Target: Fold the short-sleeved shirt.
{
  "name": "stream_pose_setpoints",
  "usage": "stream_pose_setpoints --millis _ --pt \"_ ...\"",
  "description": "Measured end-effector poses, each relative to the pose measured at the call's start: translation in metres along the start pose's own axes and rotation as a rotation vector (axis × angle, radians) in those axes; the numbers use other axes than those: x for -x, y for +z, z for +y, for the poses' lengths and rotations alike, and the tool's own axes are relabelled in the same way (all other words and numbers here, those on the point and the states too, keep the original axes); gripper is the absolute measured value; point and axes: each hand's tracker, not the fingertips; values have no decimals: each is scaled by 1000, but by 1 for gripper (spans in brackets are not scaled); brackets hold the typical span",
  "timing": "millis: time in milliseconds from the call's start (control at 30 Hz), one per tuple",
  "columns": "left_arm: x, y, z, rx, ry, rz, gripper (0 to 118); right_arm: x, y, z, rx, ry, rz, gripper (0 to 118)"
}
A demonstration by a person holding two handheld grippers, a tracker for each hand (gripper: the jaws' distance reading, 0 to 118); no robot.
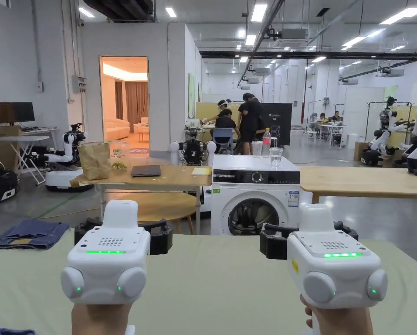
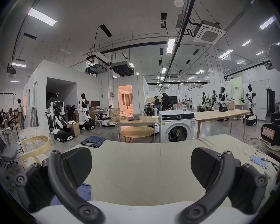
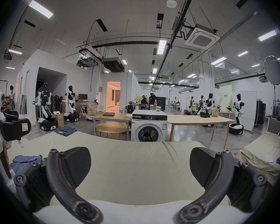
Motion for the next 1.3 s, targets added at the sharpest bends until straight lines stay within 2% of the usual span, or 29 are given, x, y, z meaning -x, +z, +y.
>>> stream_pose_setpoints --millis 667,700,733,767,800,833,867,900,933,1000,1100,1167,1300 --pt "-6 -1 -2 8 -5 -19 118 -1 -1 -4 6 -7 -8 118" --pt "-6 -1 -2 10 -5 -20 118 -2 -1 -4 13 -4 -6 115" --pt "-6 -1 -2 11 -5 -21 111 -2 -1 -4 20 0 -1 99" --pt "-5 0 -2 11 -3 -26 79 -1 0 -5 13 5 3 61" --pt "-4 2 -2 1 7 -63 4 1 3 -7 -2 22 -11 0" --pt "-3 2 -2 6 6 -80 0 4 2 -6 9 63 -53 0" --pt "-5 -2 -2 37 -21 -36 0 5 2 -12 -19 37 -120 0" --pt "-6 -2 -2 -29 -20 -2 0 4 2 -17 -7 28 -56 0" --pt "-4 -1 -4 0 -2 -38 0 3 3 -21 6 -6 -10 0" --pt "-4 -3 -5 9 -5 -28 0 5 2 -17 9 24 -41 0" --pt "7 -2 -11 16 14 -6 0 13 1 -18 -2 42 -29 0" --pt "24 4 -13 16 24 33 0 29 -1 -19 -12 41 -5 0" --pt "78 24 -22 37 14 161 0 87 -10 -17 -7 50 126 0"
